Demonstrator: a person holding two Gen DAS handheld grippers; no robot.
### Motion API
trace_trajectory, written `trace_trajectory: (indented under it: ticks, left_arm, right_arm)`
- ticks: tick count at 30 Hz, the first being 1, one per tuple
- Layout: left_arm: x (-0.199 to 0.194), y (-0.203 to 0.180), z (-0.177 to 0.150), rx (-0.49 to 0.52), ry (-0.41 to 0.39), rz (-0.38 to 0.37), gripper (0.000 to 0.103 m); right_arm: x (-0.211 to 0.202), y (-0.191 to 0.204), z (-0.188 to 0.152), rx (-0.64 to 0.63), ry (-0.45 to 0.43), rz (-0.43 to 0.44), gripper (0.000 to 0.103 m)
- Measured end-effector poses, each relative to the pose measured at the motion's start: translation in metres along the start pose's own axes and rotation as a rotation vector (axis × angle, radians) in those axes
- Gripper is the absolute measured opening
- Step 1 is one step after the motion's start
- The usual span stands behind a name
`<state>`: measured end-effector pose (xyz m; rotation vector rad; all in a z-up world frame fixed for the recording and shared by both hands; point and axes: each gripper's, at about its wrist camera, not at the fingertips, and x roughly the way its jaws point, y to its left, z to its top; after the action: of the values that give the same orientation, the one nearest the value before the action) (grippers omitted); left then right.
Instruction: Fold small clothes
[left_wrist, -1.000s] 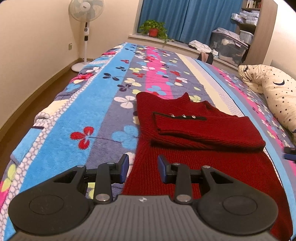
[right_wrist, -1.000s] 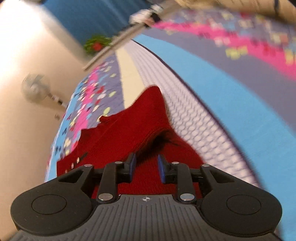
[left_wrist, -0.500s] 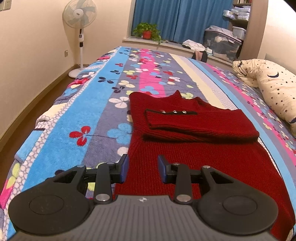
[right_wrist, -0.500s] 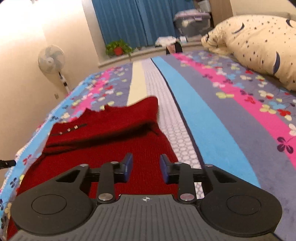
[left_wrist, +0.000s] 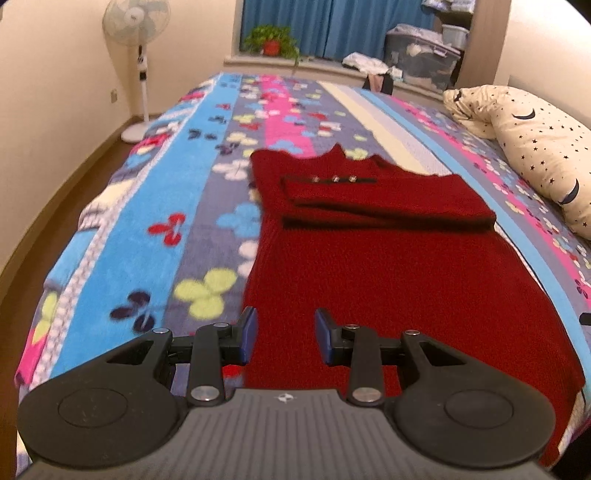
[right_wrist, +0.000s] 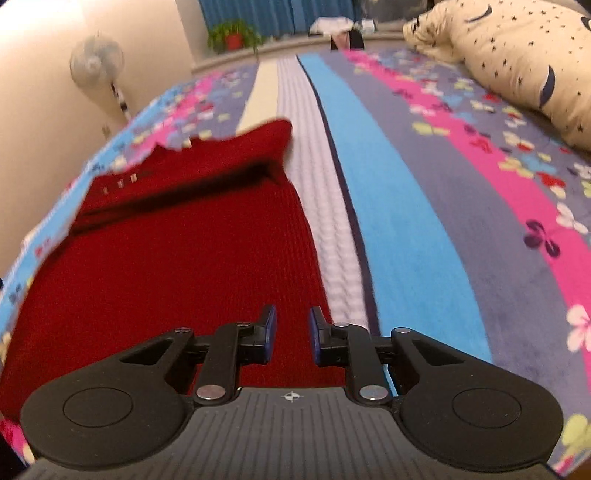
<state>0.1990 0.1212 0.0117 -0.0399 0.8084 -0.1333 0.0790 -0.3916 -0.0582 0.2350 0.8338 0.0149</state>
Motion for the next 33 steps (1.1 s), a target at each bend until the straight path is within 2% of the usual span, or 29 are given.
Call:
trace_trajectory:
  ticks: [6,9,17,20,25,28,33]
  left_arm:
    - [-0.007,0.032,-0.021,-0.141,0.111,-0.019,0.038]
    - [-0.011,0.039,-0.035,-0.181,0.156,-0.021,0.038]
    - [-0.023,0.051,-0.059,-0.271,0.189,-0.035,0.038]
    - [-0.022,0.052,-0.066,-0.278,0.218,-0.029,0.038]
    - [-0.009,0.053,-0.082,-0.311,0.336,-0.091,0.038]
    - [-0.001,0.048,-0.089,-0.300,0.402,-0.108,0.042]
    - [0.004,0.050,-0.093,-0.324,0.429,-0.127,0.043]
  right_arm:
    - [-0.001,-0.010,-0.010,0.045,0.085,0.016,0.026]
    - [0.001,-0.008,-0.012,0.046,0.111,0.015,0.029]
    - [0.011,-0.015,-0.021,0.037,0.175,-0.021,0.035]
    - [0.017,-0.021,-0.025,0.036,0.212,-0.035,0.036]
    - [0.022,-0.027,-0.032,0.029,0.249,-0.055,0.042]
    - [0.025,-0.031,-0.034,0.040,0.265,-0.055,0.045]
    - [0.027,-0.029,-0.035,0.026,0.281,-0.042,0.047]
